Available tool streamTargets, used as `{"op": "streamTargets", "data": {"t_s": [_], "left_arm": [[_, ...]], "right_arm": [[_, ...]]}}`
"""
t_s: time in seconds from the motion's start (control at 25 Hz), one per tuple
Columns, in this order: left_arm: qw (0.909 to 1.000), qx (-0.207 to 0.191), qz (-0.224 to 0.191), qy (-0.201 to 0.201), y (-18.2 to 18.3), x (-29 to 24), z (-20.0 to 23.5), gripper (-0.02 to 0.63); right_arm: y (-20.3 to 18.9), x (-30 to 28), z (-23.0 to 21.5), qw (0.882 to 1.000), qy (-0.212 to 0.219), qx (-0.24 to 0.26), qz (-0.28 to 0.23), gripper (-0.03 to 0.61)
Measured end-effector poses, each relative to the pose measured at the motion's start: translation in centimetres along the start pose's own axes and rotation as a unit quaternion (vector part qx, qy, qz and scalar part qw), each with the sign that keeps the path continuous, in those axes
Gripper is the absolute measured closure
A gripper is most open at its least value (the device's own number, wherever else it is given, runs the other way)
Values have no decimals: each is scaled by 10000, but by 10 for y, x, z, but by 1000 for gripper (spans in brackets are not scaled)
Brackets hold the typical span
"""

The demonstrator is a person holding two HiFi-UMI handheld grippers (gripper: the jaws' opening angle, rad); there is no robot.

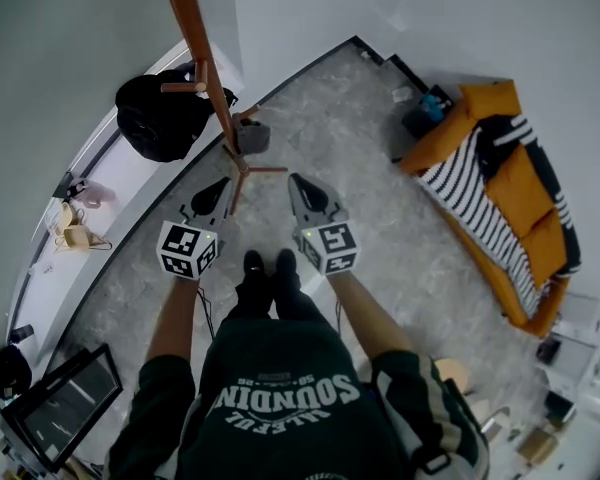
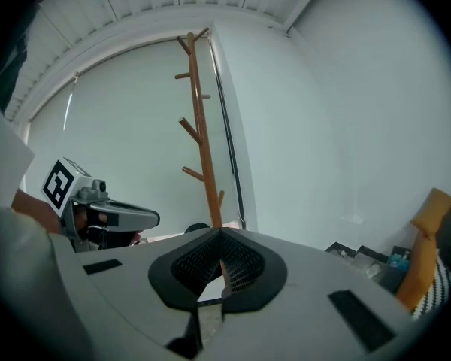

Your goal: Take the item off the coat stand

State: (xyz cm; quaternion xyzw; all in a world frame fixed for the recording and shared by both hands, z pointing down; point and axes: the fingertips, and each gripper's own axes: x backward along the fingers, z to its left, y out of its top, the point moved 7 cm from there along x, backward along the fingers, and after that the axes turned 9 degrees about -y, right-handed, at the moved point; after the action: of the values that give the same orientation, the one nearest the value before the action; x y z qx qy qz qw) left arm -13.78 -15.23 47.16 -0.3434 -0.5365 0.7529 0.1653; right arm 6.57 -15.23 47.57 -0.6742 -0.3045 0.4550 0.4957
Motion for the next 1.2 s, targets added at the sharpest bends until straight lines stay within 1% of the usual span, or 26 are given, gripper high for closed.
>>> {"op": "streamTargets", "data": {"t_s": [0.2, 0.36, 0.44, 0.52, 0.68, 0.88, 0.96, 1.04, 1.2], "left_arm": [[9999, 91, 128, -43, -15, -8, -3, 614], [9997, 124, 198, -65, -23, -19, -5, 614], [9996, 137, 243, -82, -27, -24, -6, 614], [9994, 155, 288, -93, -31, -28, -5, 614], [9992, 215, 342, -75, -41, -33, -4, 614], [9988, 279, 407, -61, -52, -37, -3, 614], [9986, 284, 433, -50, -55, -39, -2, 614], [9986, 303, 441, -26, -57, -41, -1, 614], [9982, 367, 477, 16, -65, -44, 3, 614]], "right_arm": [[-18, -4, -6, 9998, 90, -18, 200, 579], [-24, -10, -11, 9993, 322, -99, 129, 573], [-26, -14, -14, 9994, 329, -122, 56, 495], [-30, -20, -17, 9994, 336, -113, 13, 483], [-39, -29, -20, 9987, 425, -118, 267, 459], [-54, -44, -24, 9971, 586, 133, 467, 457], [-49, -52, -23, 9964, 709, 238, 398, 457], [-46, -62, -22, 9959, 817, 242, 304, 457], [-54, -82, -24, 9951, 888, 265, 357, 457]]}}
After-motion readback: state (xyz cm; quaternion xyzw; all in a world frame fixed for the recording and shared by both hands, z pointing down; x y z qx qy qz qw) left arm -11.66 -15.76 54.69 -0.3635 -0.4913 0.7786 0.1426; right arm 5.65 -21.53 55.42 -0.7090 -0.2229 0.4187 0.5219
